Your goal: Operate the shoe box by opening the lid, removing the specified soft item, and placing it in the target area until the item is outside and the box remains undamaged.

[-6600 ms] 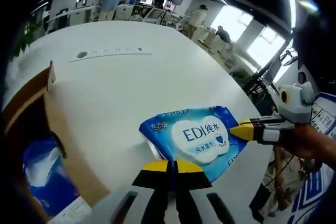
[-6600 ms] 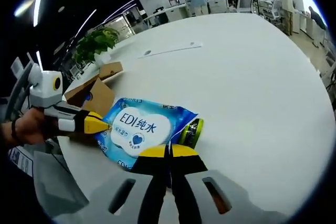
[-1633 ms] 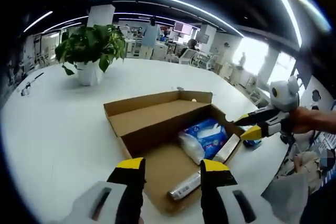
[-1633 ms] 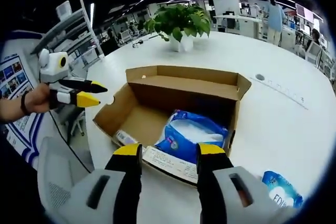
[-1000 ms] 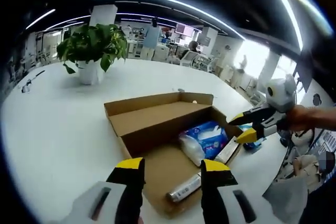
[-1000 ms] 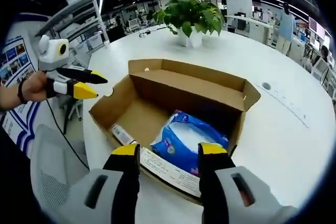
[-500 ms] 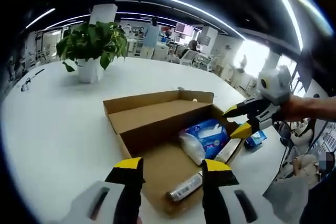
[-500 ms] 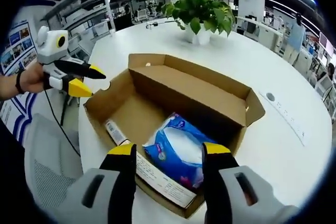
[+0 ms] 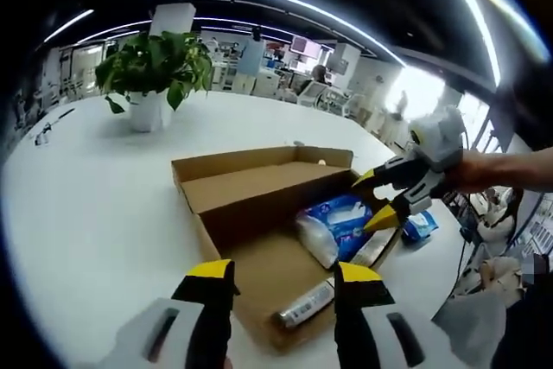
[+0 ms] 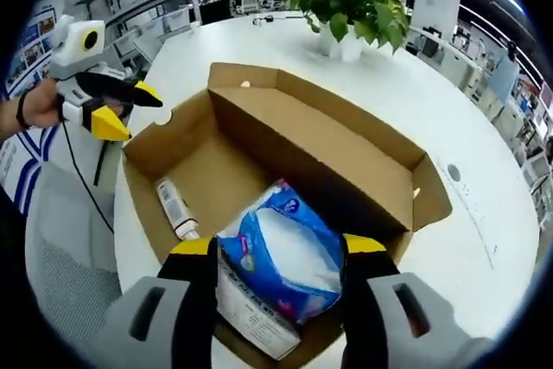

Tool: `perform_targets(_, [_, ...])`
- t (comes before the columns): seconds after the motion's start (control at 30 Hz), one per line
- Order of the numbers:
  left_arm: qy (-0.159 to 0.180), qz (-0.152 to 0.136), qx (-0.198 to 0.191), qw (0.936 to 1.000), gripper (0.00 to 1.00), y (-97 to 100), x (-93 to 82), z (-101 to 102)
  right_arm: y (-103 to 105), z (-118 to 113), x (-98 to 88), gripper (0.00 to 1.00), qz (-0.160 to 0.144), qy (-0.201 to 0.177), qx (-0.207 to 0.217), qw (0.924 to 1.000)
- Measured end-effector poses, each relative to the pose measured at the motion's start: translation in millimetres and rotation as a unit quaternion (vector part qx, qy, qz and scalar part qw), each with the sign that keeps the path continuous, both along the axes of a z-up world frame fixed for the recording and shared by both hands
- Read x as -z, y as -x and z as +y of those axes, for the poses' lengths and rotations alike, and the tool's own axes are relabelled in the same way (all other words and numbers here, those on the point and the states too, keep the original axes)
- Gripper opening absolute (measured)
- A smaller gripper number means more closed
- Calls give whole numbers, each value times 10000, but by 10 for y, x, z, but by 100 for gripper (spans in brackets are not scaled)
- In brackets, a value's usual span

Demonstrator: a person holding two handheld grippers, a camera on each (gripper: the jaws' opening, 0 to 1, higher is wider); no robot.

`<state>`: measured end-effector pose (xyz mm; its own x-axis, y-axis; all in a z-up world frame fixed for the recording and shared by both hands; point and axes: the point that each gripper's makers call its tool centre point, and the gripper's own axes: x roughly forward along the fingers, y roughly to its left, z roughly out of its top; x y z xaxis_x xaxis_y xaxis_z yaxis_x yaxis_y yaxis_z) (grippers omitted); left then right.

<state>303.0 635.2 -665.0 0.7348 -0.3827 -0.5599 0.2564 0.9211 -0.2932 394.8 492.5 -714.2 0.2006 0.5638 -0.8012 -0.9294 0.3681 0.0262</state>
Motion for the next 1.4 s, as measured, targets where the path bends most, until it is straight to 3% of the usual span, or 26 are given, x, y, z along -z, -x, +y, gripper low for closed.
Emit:
perform_targets(0.37, [-28,25,-62,10000,47,56,0,89,-1,10,284,63,76,591,-585,9965])
perform_targets(0.83, [-40,65,26,10000,47,44,18,21,-57,110,494,66,295,1036,-837,9907])
perform_targets(1.4, [-33,118,-1,9999,47,-1,54,49,-48,152,702,64,453,1249,-1071,9853])
